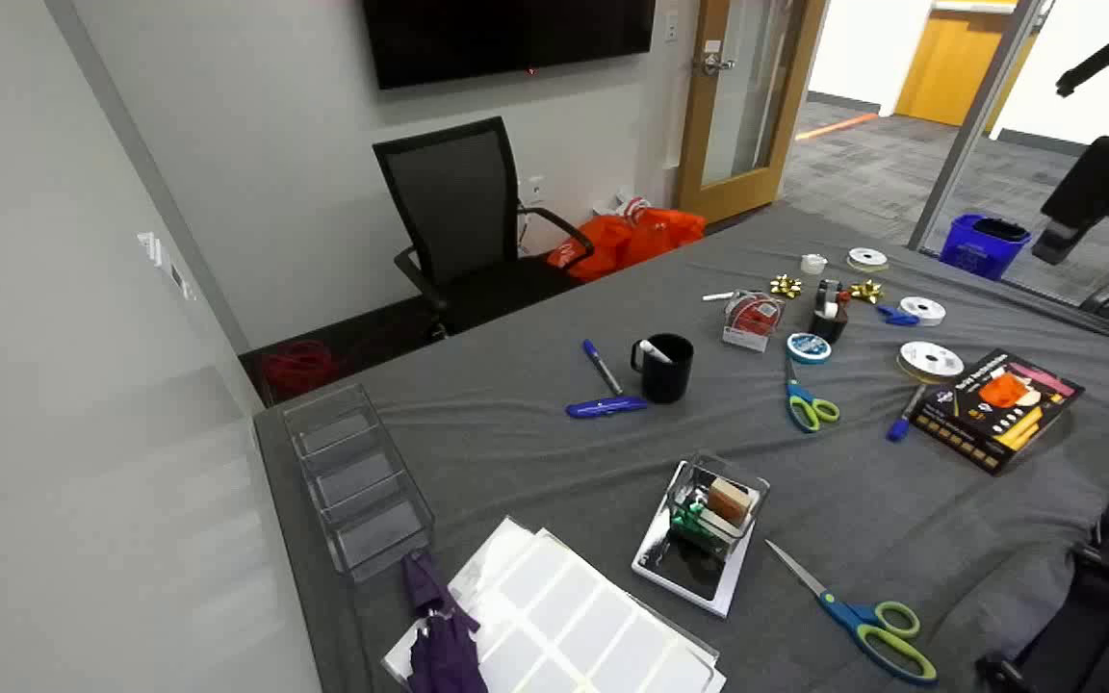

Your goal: Lift the scissors to the right from the table and put it in the black stationary cup

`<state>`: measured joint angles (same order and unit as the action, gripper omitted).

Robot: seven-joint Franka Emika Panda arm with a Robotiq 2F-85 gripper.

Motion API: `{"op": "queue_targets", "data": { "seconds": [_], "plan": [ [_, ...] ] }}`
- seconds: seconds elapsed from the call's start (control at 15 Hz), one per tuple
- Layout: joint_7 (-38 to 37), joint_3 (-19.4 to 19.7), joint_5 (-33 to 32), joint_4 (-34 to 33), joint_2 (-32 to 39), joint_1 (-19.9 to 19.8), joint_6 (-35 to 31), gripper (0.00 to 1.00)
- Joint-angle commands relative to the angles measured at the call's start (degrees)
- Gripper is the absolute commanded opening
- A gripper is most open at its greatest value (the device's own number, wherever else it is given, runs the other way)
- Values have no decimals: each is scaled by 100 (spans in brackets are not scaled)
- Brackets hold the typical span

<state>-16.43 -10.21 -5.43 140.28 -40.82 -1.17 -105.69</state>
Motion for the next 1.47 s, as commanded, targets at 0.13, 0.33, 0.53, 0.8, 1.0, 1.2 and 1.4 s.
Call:
{"op": "queue_targets", "data": {
  "seconds": [0.13,0.33,0.53,0.8,1.0,1.2,1.4],
  "plan": [
    [-26,36,-27,-18,12,50,21,100],
    [-26,36,-27,-18,12,50,21,100],
    [-26,36,-27,-18,12,50,21,100],
    [-26,36,-27,-18,12,50,21,100],
    [-26,36,-27,-18,12,50,21,100],
    [-26,36,-27,-18,12,50,21,100],
    [-176,39,1,-33,135,-21,-55,100]
  ]
}}
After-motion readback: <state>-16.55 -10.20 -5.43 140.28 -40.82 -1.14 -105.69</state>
